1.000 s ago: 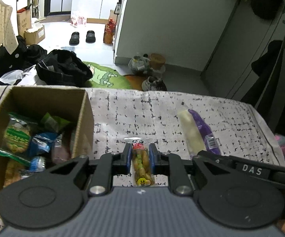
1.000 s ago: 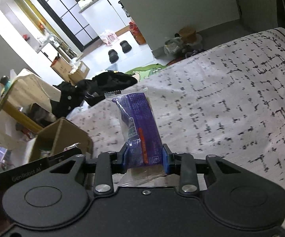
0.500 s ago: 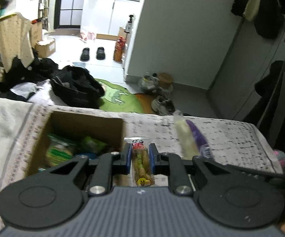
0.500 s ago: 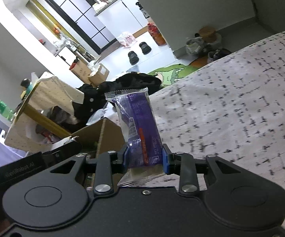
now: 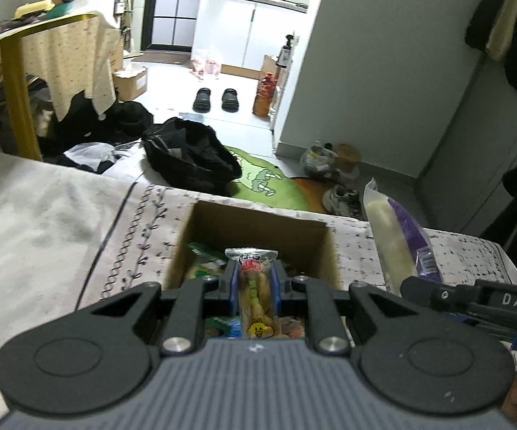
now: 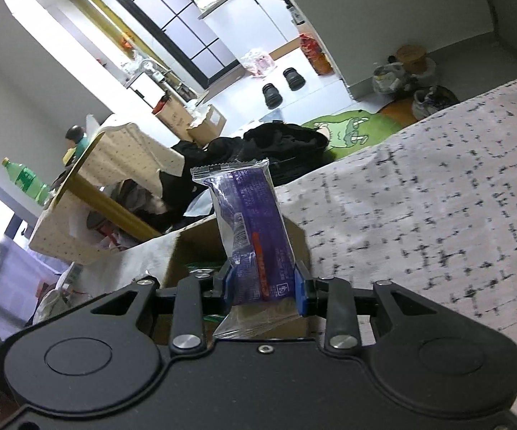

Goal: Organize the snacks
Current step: 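Carry the yellow candy stick over the box with the left tool while the right tool carries the purple cake, then open the left tool to drop the candy stick while the right tool drops the purple cake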

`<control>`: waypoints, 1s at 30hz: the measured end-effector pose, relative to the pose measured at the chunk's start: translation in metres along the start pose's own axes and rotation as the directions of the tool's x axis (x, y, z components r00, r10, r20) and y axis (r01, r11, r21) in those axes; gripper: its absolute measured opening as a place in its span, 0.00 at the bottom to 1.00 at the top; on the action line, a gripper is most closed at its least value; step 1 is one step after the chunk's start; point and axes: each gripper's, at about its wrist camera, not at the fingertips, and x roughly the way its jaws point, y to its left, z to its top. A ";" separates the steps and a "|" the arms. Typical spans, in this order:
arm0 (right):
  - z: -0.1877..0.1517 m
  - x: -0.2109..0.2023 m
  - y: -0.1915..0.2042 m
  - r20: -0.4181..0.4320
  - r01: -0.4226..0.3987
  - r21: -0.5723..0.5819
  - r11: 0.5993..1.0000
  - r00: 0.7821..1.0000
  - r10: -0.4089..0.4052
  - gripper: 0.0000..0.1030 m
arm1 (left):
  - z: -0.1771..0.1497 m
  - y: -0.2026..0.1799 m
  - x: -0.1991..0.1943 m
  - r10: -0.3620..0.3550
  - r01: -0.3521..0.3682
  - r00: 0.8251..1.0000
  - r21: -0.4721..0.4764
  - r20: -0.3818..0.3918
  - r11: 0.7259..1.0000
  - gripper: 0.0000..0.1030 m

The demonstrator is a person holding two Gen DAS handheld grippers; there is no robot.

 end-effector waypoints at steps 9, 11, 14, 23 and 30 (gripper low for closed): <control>-0.016 0.013 0.029 -0.039 -0.019 -0.039 0.999 0.999 0.018 0.31 | -0.008 0.020 -0.004 0.004 -0.004 1.000 -0.038 -0.011 0.999 0.17; -0.021 0.015 0.035 -0.051 -0.022 -0.051 0.998 0.999 0.019 0.31 | -0.008 0.022 -0.004 0.003 -0.003 1.000 -0.046 -0.014 0.999 0.17; -0.029 0.020 0.040 -0.071 -0.013 -0.083 0.996 0.997 0.007 0.34 | -0.009 0.026 -0.004 0.000 0.000 1.000 -0.051 -0.011 0.999 0.17; -0.035 0.007 0.044 -0.059 0.023 -0.113 0.993 0.998 -0.029 0.52 | -0.015 0.030 -0.002 -0.018 0.017 0.999 -0.050 -0.031 0.999 0.17; -0.038 -0.003 0.031 -0.051 0.051 -0.105 0.993 0.997 -0.057 0.60 | -0.023 0.027 0.006 -0.028 0.023 0.997 -0.057 -0.078 0.998 0.20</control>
